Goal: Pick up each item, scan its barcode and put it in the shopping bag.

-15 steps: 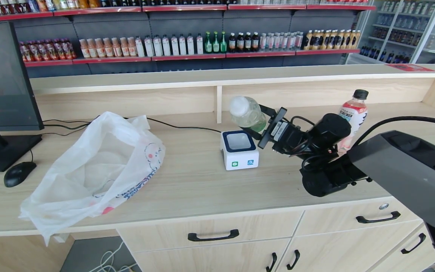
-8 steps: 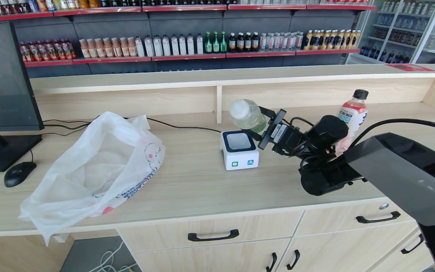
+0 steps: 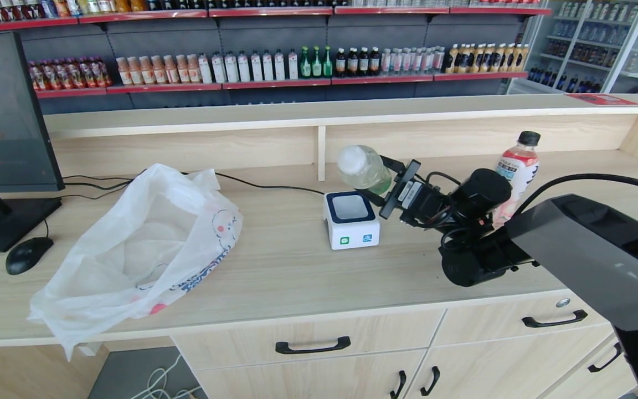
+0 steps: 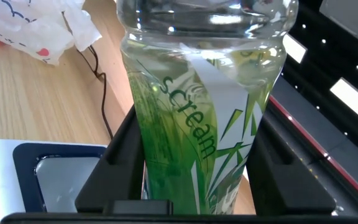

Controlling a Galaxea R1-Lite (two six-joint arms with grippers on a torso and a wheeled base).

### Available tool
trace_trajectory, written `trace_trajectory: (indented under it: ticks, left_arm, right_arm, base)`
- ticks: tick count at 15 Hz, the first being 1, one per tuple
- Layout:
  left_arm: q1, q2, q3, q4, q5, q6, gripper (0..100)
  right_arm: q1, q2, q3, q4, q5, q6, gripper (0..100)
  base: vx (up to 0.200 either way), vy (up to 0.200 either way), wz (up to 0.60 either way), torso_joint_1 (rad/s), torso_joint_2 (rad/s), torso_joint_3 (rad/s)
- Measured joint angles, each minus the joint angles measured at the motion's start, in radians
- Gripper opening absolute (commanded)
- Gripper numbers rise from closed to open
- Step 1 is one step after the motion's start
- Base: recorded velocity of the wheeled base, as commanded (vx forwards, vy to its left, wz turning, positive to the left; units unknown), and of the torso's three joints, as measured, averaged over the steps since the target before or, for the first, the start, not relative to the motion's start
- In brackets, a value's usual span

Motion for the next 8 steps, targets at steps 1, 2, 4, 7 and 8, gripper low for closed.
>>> trace_trajectory:
  ticks: [1, 2, 4, 7, 8]
  left_arm:
    - [0.0, 0.0, 0.0, 0.0, 0.0, 0.0, 100]
    - [0.0, 0.0, 0.0, 0.0, 0.0, 0.0, 100]
    - [0.0, 0.0, 0.0, 0.0, 0.0, 0.0, 100]
    - [0.0, 0.0, 0.0, 0.0, 0.0, 0.0, 100]
    - [0.0, 0.0, 0.0, 0.0, 0.0, 0.0, 100]
  right_arm:
    - [0.003, -0.015, 0.017, 0.001, 0.0, 0.0, 0]
    - [0.004, -0.033, 0.035, 0.0, 0.0, 0.002, 0]
    - [0.006, -0.088, 0.087, 0.0, -0.012, 0.012, 0]
    - [0.067, -0.183, 0.159, -0.001, -0.101, 0.042, 0]
    - [0.085, -0.211, 0.181, -0.002, -0.139, 0.056, 0]
  base:
    - [0.0, 0.0, 0.0, 0.0, 0.0, 0.0]
    - [0.0, 0.0, 0.0, 0.0, 0.0, 0.0]
    - [0.0, 0.0, 0.0, 0.0, 0.0, 0.0]
    - [0.0, 0.0, 0.0, 0.0, 0.0, 0.0]
    - [0.0, 0.0, 0.0, 0.0, 0.0, 0.0]
